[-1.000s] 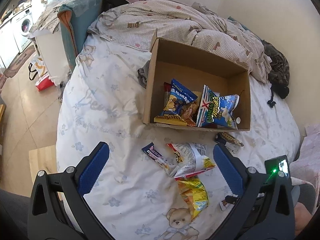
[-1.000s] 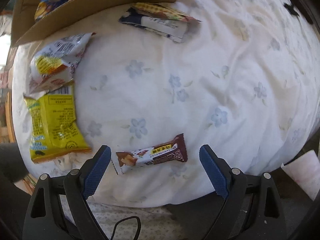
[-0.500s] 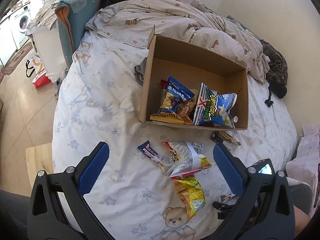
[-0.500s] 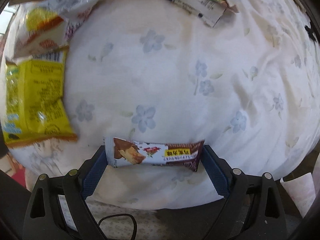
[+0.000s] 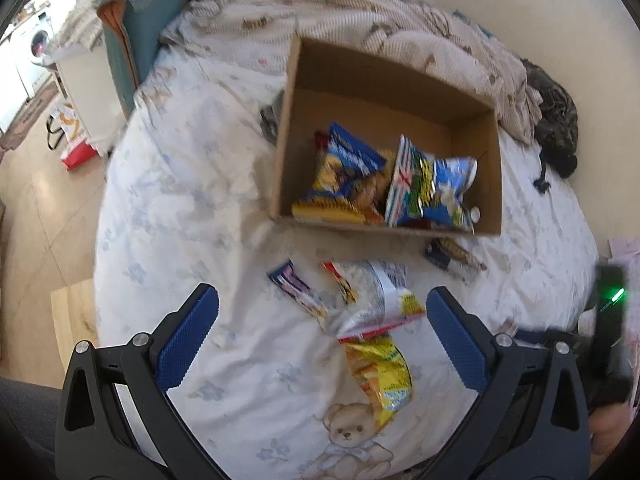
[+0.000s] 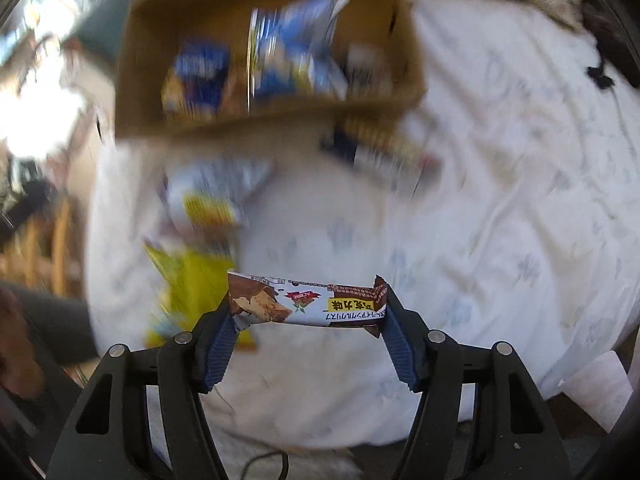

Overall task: Organize snacks
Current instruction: 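Grasp the brown chocolate bar with the right tool while the left tool grasps the yellow chip bag, then carry the yellow bag and chocolate bar over the box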

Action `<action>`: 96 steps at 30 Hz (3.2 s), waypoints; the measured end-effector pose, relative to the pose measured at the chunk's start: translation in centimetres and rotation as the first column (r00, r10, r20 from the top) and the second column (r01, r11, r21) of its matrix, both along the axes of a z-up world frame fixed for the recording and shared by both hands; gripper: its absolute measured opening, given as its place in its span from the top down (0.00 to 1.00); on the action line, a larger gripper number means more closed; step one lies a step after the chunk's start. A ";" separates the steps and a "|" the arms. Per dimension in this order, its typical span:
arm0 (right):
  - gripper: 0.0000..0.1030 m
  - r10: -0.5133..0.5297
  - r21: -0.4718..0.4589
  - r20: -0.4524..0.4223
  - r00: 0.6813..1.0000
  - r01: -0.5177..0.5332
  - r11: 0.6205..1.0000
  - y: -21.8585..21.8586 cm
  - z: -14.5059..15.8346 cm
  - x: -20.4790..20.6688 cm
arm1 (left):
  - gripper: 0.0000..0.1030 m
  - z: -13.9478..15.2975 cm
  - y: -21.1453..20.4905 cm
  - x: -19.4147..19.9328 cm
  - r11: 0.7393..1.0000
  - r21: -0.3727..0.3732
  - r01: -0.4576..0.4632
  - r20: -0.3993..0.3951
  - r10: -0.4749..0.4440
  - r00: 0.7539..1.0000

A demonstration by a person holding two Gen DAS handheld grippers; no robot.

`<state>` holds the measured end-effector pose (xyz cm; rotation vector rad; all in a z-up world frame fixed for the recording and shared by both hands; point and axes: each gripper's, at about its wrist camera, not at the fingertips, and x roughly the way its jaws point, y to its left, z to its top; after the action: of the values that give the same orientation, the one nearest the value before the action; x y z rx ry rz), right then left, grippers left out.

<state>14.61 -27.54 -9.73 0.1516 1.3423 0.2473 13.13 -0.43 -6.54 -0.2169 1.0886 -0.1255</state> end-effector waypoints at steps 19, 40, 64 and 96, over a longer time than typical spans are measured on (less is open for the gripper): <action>0.34 -0.178 0.069 -0.009 0.984 0.178 0.982 -2.0 -0.8 -0.5 | 0.11 -10.6 -7.5 -1.5 0.987 0.011 0.160 -0.301 -0.150 0.942; 0.34 -0.143 0.074 0.006 0.990 0.142 0.987 -0.6 -0.3 -0.7 | 0.67 -6.7 -5.8 -4.3 0.968 0.033 0.250 -0.273 -0.232 0.934; 0.34 -0.163 0.265 0.245 0.956 0.096 0.959 0.1 5.6 -0.6 | 0.67 4.1 -0.8 0.0 0.984 0.172 0.054 0.042 -0.062 0.997; 0.34 -0.177 0.261 0.329 0.928 0.091 0.961 0.5 6.5 7.9 | 0.67 4.8 -4.9 9.9 0.974 0.204 0.095 0.146 -0.127 0.981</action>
<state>22.48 -26.99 -3.21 0.3871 0.9388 0.3052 23.00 -5.30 -1.71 0.0319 0.9472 -0.1324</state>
